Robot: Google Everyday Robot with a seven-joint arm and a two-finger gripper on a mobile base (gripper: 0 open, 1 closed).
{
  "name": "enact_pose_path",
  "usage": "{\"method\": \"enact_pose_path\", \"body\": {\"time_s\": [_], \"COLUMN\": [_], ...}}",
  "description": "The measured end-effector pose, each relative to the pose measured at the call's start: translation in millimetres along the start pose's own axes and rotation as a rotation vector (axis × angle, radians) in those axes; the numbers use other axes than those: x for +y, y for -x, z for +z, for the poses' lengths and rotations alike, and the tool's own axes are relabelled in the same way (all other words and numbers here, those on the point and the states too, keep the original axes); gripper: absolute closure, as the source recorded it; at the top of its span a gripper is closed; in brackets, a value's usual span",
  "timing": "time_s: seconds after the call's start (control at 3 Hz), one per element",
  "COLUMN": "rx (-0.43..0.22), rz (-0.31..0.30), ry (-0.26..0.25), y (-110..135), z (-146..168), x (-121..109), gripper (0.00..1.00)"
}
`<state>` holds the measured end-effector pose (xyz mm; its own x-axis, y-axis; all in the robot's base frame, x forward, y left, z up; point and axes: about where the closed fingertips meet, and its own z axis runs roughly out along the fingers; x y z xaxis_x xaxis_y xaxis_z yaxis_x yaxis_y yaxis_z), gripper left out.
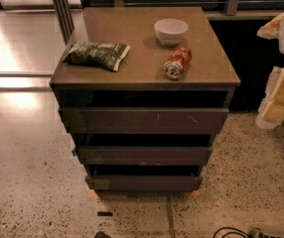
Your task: Open bottom drawer
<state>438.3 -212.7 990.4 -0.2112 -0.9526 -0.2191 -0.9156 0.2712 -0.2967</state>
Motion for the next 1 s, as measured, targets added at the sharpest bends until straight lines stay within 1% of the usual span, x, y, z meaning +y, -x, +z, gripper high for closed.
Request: {"method": "enact_pose_path", "body": {"time_s": [0.33, 0.67, 1.0], "rx": [0.0, -0.003, -0.025], "rz": [0.0, 0.051, 0.123], "ry": [0.0, -0.023, -0.073], "y": [0.0, -0.3, 8.2], "z": [0.0, 9.1, 28.9], "x": [0.0, 7.4, 34.9], "gripper": [0.0, 0.0, 0.0]}}
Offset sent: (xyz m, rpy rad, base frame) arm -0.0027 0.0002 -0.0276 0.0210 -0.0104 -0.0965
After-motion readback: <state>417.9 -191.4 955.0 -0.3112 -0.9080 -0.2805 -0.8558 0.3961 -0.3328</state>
